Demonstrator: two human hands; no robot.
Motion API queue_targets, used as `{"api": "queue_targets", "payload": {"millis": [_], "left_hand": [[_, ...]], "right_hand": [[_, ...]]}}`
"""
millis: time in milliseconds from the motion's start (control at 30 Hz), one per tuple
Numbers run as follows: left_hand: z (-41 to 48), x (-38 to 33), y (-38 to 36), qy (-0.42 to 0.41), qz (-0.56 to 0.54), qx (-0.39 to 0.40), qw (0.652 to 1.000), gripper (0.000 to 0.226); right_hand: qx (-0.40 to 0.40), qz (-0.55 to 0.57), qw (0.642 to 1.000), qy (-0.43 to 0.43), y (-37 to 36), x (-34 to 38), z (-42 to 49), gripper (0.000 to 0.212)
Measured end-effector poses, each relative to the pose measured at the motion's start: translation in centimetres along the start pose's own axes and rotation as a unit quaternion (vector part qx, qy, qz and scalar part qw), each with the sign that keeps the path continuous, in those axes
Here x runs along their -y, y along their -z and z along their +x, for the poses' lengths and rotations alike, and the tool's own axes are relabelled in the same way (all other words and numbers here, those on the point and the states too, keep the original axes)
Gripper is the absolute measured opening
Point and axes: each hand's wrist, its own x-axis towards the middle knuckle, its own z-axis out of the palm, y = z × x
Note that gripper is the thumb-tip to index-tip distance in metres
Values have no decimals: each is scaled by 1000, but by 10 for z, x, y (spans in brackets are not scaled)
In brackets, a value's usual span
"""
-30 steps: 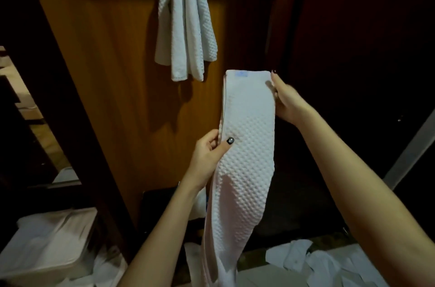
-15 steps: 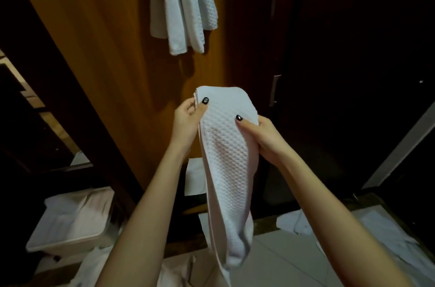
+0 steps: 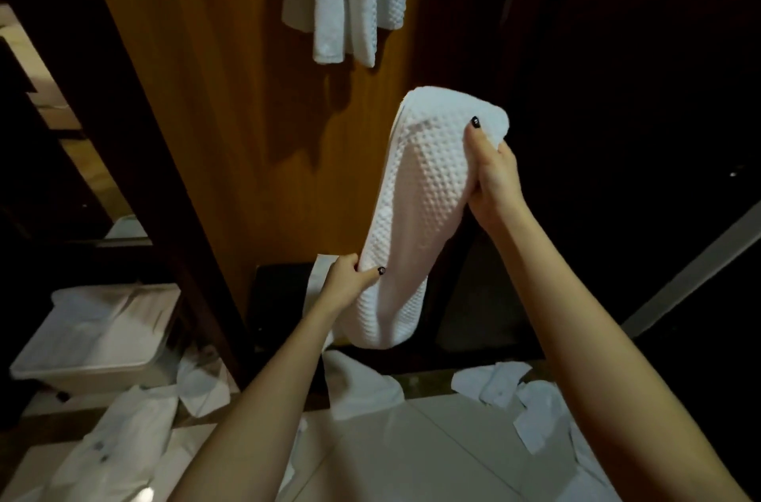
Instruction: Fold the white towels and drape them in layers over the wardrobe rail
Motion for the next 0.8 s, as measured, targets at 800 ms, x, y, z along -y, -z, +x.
{"api": "queue_targets", "payload": {"millis": [800], "left_hand": [[-14, -54, -18, -39, -266, 188, 945, 12]], "right_hand": [[69, -145, 986, -46, 49, -10, -13, 22]]}}
